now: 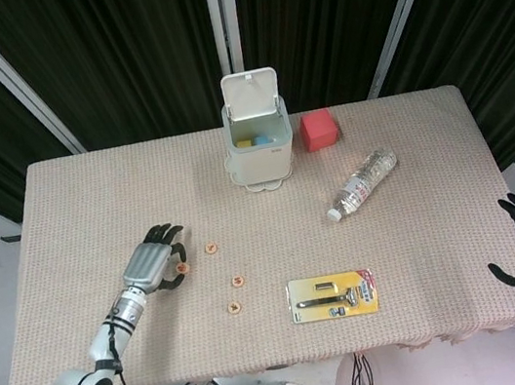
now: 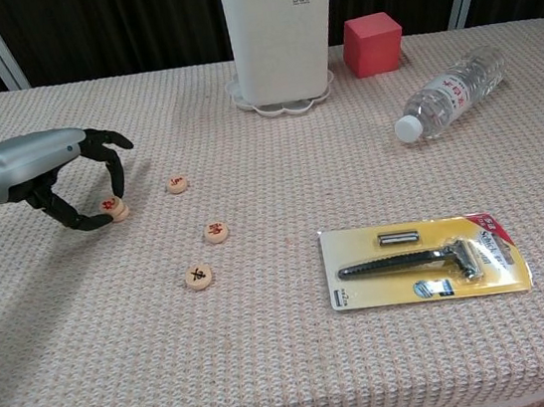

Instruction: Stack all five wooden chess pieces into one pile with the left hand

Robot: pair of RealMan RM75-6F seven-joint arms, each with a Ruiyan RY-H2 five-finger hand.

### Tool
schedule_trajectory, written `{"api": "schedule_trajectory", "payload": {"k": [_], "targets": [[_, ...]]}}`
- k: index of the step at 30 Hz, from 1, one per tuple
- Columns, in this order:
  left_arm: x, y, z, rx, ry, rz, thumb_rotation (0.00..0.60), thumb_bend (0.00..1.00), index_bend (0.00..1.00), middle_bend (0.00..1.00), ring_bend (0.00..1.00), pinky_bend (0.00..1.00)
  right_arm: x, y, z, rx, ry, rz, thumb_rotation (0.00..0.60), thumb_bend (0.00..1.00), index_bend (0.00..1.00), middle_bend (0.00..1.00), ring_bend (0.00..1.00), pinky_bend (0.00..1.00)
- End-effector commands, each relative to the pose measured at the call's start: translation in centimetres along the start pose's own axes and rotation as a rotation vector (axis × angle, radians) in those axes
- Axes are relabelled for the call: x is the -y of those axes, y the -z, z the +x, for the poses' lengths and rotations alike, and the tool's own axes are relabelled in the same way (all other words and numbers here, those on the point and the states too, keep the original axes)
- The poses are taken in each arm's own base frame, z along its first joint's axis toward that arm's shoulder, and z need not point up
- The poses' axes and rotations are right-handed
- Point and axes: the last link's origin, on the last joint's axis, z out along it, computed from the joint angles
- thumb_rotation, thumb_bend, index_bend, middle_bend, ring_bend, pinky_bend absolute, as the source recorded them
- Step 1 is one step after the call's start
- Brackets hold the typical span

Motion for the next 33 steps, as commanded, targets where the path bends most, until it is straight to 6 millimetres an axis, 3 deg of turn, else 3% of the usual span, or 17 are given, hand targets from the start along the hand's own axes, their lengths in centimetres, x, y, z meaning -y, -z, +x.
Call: {"api": "schedule_trajectory", "payload": {"k": [1, 13, 24, 33], "targets": [[0.0, 0.0, 0.0, -0.005, -0.002, -0.003, 0.6, 0.29, 0.52, 0.09, 0.0, 0.0, 0.0, 0.0, 0.0, -0.001, 0.0, 0.001, 0.6, 0.15, 0.0, 0.0, 0.0, 0.0], [0.1, -0.2, -0.3, 0.004, -0.002, -0.006, 0.6, 0.29, 0.5, 0.1, 0.0, 0.0, 0.0, -0.2, -0.1, 0.001, 0.004, -0.006, 0.6, 0.15, 0.0, 0.0, 0.0, 0.0], [0.2, -0.1, -0.4, 0.002, 0.005, -0.009, 0.6, 0.29, 0.38, 0.1, 0.0, 0.0, -0.1, -0.2, -0.2, 0.003, 0.009, -0.02, 0.6, 0.15, 0.0, 0.0, 0.0, 0.0], [-1.2, 0.0, 0.6, -0.028, 0.034, -0.05, 0.6, 0.29, 0.34, 0.1, 0.0, 0.0, -0.3, -0.2, -0.1, 0.001, 0.005, -0.026, 0.6, 0.15, 0.0, 0.0, 0.0, 0.0]]}}
